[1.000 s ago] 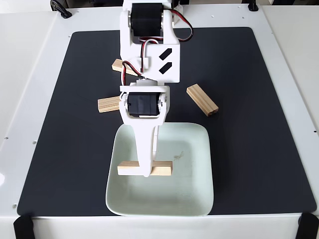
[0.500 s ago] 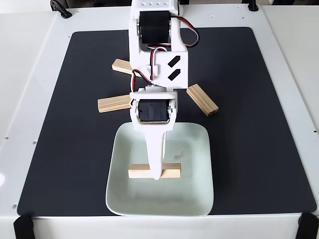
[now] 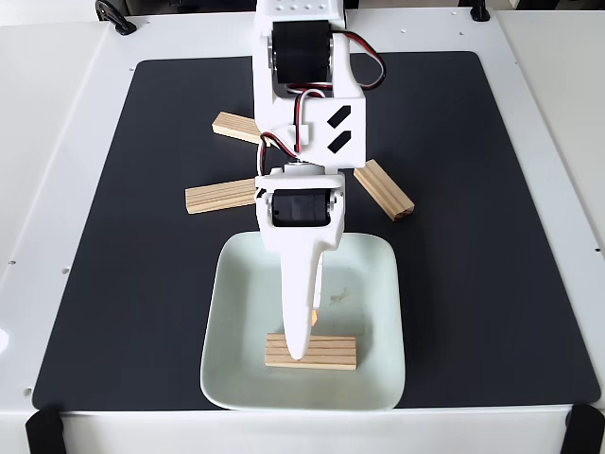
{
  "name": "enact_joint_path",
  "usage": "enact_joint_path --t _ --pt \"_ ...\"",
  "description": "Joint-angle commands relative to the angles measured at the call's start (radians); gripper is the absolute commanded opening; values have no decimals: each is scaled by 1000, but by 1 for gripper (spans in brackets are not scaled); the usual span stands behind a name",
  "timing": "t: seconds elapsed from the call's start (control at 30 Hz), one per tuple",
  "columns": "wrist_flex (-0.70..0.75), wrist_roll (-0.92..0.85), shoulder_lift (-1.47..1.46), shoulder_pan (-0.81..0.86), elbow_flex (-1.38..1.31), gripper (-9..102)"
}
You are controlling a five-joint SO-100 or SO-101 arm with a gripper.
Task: Pick up the wooden block and place them on the plate.
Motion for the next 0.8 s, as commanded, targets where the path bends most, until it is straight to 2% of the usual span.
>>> enact_joint_path --t 0.0,0.13,0.2,0.4,0.53,0.67,0.77 --pt "3 -3 35 0 -38 34" --pt "0 -9 38 -2 -49 7" --pt "11 -75 60 -17 -44 0" --pt "20 -91 176 -34 38 0" --pt "100 -97 308 -61 91 0" --pt "161 -215 445 -117 173 0" --pt "210 -377 548 -166 245 0"
